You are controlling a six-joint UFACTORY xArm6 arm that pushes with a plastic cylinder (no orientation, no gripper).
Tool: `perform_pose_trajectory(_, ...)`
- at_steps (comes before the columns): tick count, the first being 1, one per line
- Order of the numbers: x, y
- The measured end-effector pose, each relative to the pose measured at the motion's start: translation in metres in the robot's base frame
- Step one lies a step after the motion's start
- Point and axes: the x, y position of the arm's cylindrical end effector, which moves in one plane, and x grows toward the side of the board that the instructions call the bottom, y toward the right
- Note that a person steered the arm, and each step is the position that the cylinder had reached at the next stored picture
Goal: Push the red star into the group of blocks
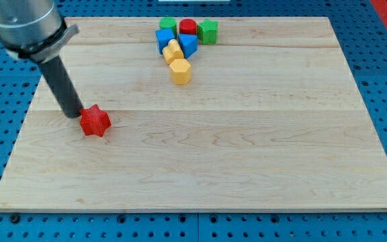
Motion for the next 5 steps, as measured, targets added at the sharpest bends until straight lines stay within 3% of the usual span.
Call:
perform_pose_trajectory(1,0.013,0.061)
perform_pose_trajectory(3,0.055,-0.031)
perform_pose_trajectory(4,0.079,-0.041)
perform_pose_trajectory(5,0.079,0.014)
